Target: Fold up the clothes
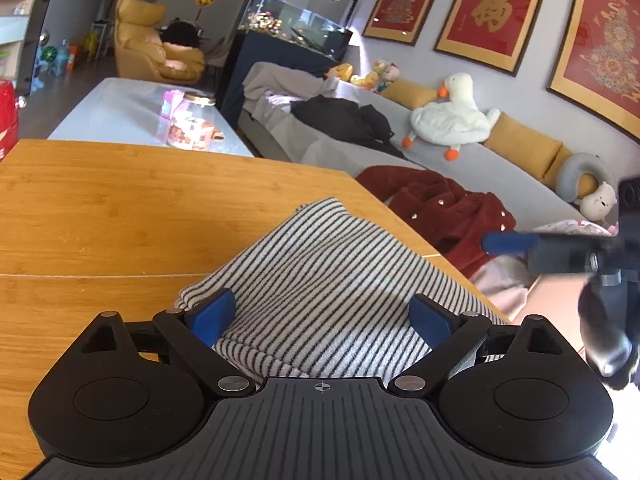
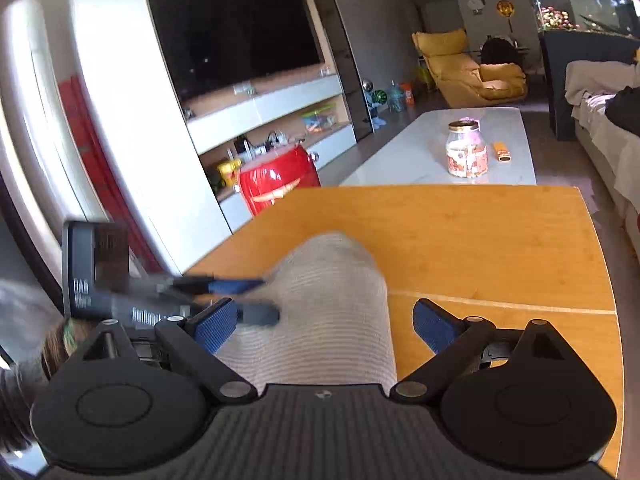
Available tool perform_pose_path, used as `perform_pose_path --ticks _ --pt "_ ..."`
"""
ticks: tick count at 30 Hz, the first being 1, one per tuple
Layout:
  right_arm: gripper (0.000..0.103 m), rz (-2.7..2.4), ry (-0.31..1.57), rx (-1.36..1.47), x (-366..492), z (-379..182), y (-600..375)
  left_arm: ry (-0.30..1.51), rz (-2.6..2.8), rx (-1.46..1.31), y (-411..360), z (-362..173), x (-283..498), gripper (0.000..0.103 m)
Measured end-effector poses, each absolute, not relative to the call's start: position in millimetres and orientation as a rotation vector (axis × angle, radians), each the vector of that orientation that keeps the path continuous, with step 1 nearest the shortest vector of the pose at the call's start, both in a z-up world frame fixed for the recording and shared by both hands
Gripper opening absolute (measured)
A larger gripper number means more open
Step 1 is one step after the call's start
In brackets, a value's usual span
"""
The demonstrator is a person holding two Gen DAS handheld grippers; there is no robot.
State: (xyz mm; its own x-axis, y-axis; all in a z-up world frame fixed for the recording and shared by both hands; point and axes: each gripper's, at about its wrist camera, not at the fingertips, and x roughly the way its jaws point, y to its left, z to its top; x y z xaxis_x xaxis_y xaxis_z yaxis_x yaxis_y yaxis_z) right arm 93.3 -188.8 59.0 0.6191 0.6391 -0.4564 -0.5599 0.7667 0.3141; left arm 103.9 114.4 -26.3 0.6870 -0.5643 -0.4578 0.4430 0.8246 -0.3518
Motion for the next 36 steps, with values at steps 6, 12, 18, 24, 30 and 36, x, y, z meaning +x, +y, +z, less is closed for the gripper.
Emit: perform_pose_path --ticks 6,12,18,24,30,36 --pt "0.055 0.700 0.659 0.011 174.8 62.3 -141.8 0.577 -0.565 -0.203 113.4 -26.5 95.7 0.099" --pt "0.066 0.583 0.744 -0.094 190.4 7.4 -122.4 0.586 -0.563 -0.206 117.9 -28.9 93.8 0.099" --pt "0.080 0.615 0.746 0.113 155.9 18.2 -168.4 0.638 -0.437 -0.171 117.6 -15.2 83.3 0.103" --pt "0.085 0.662 0.806 0.264 115.1 -4.0 -203.5 0.694 -0.506 -0.282 126.5 -22.3 64.5 0.102" --pt "0.087 0.650 0.771 0.278 87.2 -25.0 -197.1 0.762 -0.591 -0.333 121.0 -39.3 67.8 0.085" --pt "0.090 0.628 0.701 0.221 81.3 -27.8 -176.1 0.775 -0.583 -0.319 119.2 -42.9 76.6 0.085"
